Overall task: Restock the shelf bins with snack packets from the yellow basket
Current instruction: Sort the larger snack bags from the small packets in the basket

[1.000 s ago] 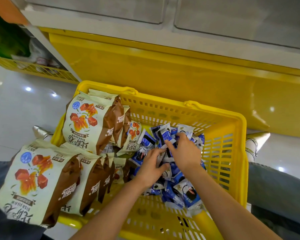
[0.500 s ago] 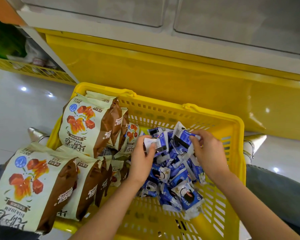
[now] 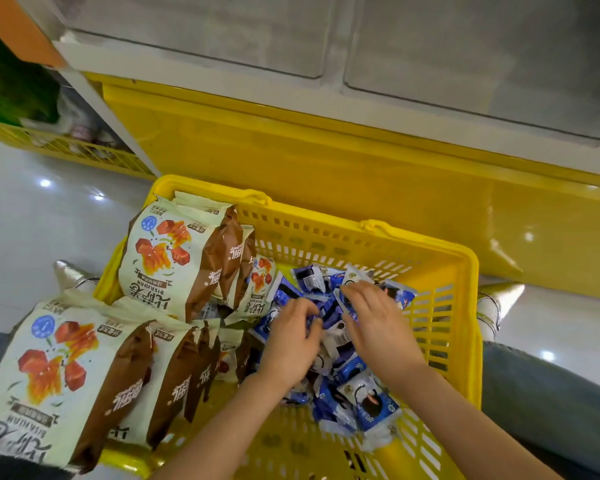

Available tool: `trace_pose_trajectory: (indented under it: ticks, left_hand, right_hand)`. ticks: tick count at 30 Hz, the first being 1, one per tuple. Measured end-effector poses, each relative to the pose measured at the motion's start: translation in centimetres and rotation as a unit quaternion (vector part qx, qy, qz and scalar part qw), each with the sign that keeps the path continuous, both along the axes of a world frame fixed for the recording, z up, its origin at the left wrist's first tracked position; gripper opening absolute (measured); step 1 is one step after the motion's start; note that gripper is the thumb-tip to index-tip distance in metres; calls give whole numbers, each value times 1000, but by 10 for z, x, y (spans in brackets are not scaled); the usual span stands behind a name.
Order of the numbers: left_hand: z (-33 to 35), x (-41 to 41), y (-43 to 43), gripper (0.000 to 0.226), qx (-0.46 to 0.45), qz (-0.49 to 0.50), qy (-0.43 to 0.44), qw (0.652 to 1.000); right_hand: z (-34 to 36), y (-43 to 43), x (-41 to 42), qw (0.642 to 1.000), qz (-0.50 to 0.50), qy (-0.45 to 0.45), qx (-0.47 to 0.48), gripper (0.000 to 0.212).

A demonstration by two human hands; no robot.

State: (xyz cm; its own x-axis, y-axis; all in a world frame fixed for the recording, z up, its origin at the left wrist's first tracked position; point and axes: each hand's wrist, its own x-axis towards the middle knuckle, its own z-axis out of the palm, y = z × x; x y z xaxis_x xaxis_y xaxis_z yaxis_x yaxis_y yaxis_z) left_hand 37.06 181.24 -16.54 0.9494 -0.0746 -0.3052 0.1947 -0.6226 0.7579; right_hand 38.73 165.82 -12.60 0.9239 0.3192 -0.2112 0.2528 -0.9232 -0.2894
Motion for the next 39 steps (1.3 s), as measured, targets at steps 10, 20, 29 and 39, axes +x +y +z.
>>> trace_pose_trajectory:
  ticks: [10,20,29,39]
  left_hand:
    - [-41,17,29,16,-50,168,243,954]
    - [-70,5,27,51,-97,240,291,921]
    - [-72,-4,27,35,-16,168,244,955]
    - [-14,-2,26,32,103,72,67,990]
  right_hand:
    - [-59,59,41,972,21,204,116,50]
    - [-99,84,66,932,-35,358,47,61]
    - [-82,76,53,942,-57,309,121,39]
    - [-7,8,26,962,-169,161,139,53]
